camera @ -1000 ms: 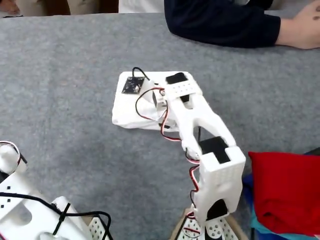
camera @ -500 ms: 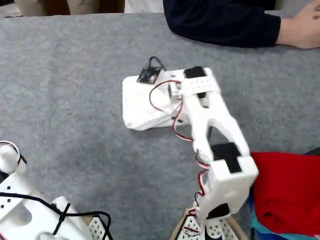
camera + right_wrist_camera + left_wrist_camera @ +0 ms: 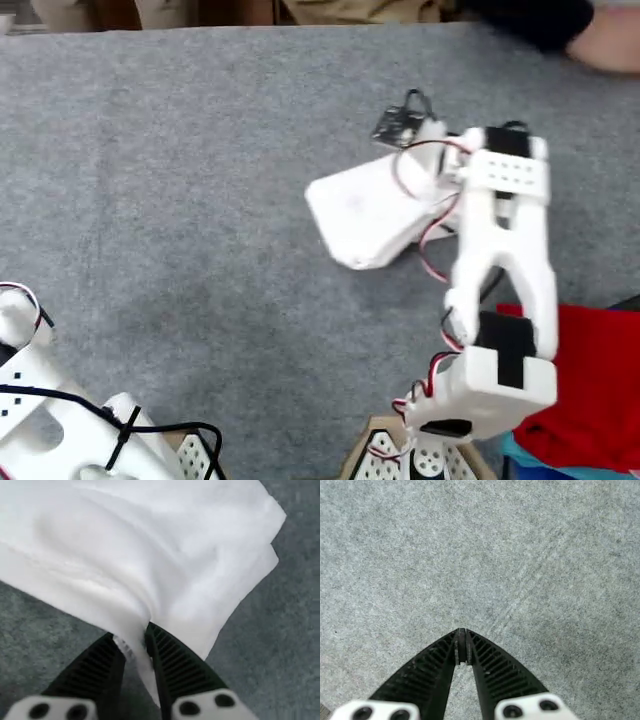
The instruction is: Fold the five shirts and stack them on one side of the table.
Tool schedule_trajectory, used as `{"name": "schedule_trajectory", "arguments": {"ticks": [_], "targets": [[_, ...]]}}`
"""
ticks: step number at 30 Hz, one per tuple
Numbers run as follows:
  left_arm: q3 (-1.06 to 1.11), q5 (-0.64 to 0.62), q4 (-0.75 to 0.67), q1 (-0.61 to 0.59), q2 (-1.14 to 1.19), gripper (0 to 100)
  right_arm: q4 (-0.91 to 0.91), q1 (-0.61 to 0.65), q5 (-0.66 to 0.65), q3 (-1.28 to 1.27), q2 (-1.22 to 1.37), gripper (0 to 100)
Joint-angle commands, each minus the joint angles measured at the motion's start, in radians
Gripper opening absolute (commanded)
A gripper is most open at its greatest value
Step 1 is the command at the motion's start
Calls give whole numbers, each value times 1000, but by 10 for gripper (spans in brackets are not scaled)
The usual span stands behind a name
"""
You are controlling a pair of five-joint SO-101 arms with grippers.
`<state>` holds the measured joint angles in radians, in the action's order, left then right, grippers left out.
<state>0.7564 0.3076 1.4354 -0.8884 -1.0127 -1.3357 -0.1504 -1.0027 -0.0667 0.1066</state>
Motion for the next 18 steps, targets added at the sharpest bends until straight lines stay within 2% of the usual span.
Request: {"name": "schedule_trajectory", "arguments": {"ticks": [1,18], "targets": [[-26,8,-11,5,-15,20,-8,-107,-34,120,-71,5],[-31,8,-17,5,-15,20,-322,-490,-299,527,-71,5]]}}
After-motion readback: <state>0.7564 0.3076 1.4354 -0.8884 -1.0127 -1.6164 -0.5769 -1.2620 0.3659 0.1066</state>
